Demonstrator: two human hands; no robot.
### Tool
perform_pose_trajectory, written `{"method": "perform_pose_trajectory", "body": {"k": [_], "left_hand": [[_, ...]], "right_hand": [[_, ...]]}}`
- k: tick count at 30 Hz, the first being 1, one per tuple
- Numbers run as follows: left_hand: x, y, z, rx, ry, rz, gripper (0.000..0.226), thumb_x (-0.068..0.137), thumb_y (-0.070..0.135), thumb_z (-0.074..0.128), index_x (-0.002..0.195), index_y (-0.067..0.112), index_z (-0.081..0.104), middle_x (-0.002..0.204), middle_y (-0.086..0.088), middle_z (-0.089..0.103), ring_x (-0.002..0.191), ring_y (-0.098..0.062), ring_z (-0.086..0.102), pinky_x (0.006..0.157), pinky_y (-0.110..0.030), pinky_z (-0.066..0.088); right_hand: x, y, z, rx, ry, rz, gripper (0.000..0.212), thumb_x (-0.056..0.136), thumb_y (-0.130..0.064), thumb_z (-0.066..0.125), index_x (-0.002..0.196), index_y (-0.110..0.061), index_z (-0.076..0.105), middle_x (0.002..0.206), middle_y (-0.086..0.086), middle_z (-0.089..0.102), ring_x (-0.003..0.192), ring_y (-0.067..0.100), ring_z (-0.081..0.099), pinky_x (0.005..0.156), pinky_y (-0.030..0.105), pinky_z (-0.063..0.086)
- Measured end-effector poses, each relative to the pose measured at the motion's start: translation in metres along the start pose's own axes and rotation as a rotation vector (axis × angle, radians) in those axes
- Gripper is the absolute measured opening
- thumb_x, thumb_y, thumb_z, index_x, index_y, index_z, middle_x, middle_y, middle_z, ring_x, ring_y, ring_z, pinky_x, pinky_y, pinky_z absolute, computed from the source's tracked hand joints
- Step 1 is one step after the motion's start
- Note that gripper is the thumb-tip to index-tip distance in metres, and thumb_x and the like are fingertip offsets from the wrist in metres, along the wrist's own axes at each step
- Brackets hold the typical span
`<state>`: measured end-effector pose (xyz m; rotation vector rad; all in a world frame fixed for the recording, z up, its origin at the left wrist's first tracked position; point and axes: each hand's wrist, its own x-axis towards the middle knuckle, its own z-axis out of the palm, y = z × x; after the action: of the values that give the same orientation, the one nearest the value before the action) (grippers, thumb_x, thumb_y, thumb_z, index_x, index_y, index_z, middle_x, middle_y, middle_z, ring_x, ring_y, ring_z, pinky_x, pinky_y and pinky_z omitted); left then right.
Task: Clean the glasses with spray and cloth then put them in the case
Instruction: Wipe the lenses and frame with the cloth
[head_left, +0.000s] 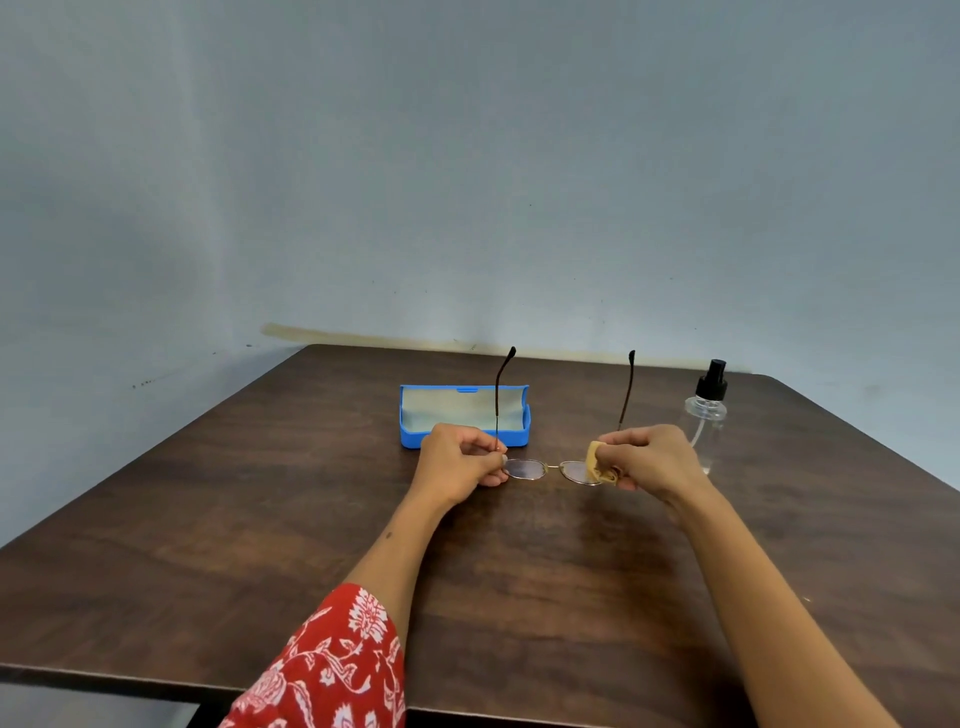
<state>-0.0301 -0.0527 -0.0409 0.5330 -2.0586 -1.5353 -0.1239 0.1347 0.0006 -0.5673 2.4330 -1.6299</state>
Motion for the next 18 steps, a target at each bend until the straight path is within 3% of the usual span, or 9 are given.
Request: {"method": "perform_pose_trajectory", "body": {"k": [3,5,9,13,18], "left_hand": [[-0.003,0.002,0.004,0.107,-0.014,0.040,0.007,0.078,0.007,0.073,0.085,0.007,0.072,0.066,0.000,0.070,0.047,-0.007,0.064,0.045,-0.013,0.047],[-0.006,0.005,0.010,0.157,-0.032,0.079,0.005,0.077,0.012,0.074,0.079,0.016,0.072,0.069,0.004,0.070,0.040,-0.005,0.059,0.048,-0.013,0.048],[-0.011,0.010,0.027,0.190,-0.065,0.145,0.004,0.079,0.015,0.073,0.082,0.014,0.073,0.082,-0.003,0.073,0.033,-0.003,0.049,0.052,-0.018,0.047],[-0.016,0.015,0.046,0.222,-0.095,0.215,0.006,0.079,0.018,0.073,0.084,0.015,0.074,0.074,-0.005,0.071,0.032,-0.003,0.047,0.045,-0.012,0.043],[-0.017,0.012,0.056,0.316,-0.122,0.224,0.011,0.082,0.026,0.070,0.092,0.023,0.074,0.072,-0.002,0.072,0.035,-0.002,0.048,0.050,-0.015,0.043]], "right_hand": [[0.000,0.002,-0.007,0.014,0.017,0.010,0.009,0.077,-0.004,0.068,0.073,-0.011,0.071,0.067,0.005,0.066,0.058,0.010,0.058,0.049,0.019,0.045],[0.000,0.004,-0.014,0.020,0.035,0.013,0.007,0.076,-0.004,0.068,0.076,-0.010,0.071,0.069,0.006,0.066,0.060,0.012,0.058,0.051,0.021,0.045],[-0.005,0.013,-0.031,0.025,0.098,0.038,0.007,0.073,-0.008,0.069,0.070,-0.014,0.070,0.072,0.006,0.068,0.067,0.015,0.061,0.060,0.028,0.051],[-0.011,0.023,-0.046,0.007,0.184,0.068,0.006,0.068,-0.013,0.071,0.066,-0.018,0.070,0.075,0.006,0.069,0.069,0.021,0.061,0.073,0.037,0.055],[-0.018,0.026,-0.053,-0.014,0.205,0.090,0.006,0.065,-0.015,0.071,0.063,-0.020,0.069,0.085,0.010,0.071,0.079,0.025,0.057,0.085,0.044,0.051]]}}
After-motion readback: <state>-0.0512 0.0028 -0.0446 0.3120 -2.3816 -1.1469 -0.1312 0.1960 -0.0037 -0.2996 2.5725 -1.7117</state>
